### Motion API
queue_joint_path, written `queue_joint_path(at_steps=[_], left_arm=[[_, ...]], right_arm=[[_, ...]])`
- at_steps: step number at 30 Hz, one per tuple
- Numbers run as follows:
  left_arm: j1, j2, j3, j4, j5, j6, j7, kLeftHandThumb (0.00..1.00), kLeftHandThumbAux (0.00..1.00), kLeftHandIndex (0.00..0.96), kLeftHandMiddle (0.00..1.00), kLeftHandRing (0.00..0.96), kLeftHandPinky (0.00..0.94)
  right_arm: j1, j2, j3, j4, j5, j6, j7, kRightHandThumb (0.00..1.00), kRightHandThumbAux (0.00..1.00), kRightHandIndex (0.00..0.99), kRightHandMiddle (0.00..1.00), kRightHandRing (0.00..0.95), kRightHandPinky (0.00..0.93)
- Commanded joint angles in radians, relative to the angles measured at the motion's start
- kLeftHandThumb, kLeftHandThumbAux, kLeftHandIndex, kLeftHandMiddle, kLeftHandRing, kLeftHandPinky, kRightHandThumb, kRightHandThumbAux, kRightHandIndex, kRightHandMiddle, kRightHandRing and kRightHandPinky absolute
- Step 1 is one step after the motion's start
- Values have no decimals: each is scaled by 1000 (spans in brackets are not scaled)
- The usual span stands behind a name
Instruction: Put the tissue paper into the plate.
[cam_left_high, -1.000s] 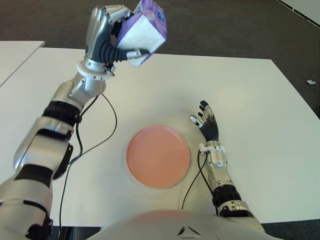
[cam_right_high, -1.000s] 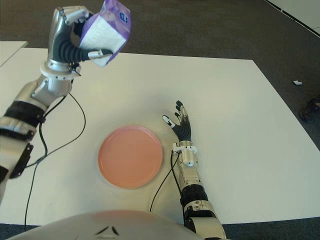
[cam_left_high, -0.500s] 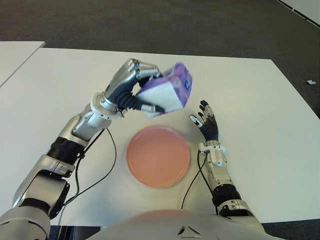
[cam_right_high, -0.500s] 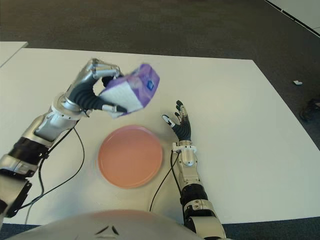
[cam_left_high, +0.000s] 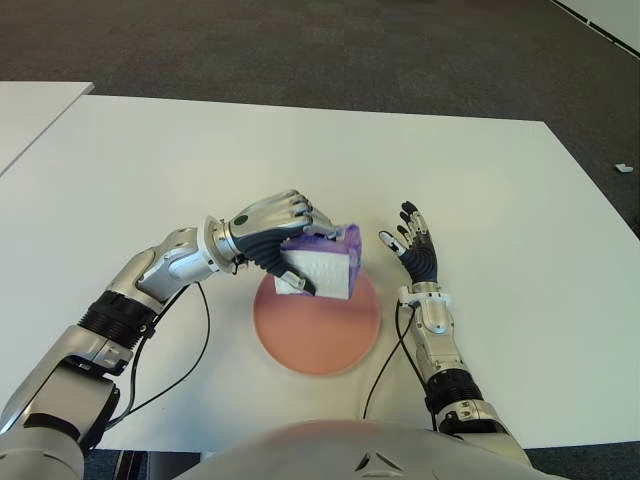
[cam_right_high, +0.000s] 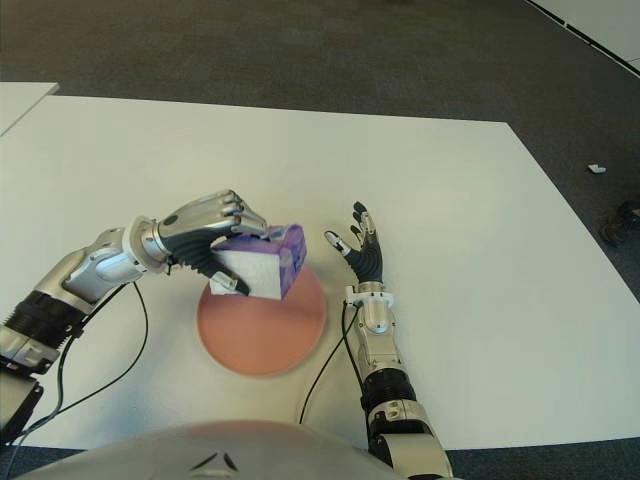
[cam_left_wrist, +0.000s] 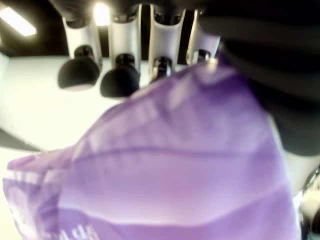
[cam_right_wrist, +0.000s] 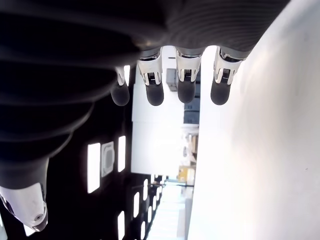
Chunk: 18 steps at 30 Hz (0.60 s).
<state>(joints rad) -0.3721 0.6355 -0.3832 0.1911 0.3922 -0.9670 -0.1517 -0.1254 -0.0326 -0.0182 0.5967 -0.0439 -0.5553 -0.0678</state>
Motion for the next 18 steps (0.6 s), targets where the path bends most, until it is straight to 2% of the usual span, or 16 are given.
queue_joint_path(at_steps=[1, 6, 10, 18], left_arm=[[21, 31, -9, -42, 13, 33, -101, 744, 694, 444, 813, 822, 805], [36, 28, 5, -41, 61, 23, -118, 745, 694, 444, 809, 819, 804], [42, 15, 21, -1, 172, -24, -57, 746, 694, 444, 807, 818, 798], [34, -2, 38, 36, 266, -74, 16, 748, 694, 444, 809, 818, 796]], right_arm=[[125, 24, 9, 108, -5, 40, 4, 0, 617, 0, 0, 0, 0], [125, 25, 7, 109, -2, 40, 6, 0, 623, 0, 0, 0, 0], [128, 26, 8, 103, -2, 42, 7, 0, 620, 0, 0, 0, 0], [126, 26, 7, 108, -1, 37, 9, 0, 601, 0, 0, 0, 0]])
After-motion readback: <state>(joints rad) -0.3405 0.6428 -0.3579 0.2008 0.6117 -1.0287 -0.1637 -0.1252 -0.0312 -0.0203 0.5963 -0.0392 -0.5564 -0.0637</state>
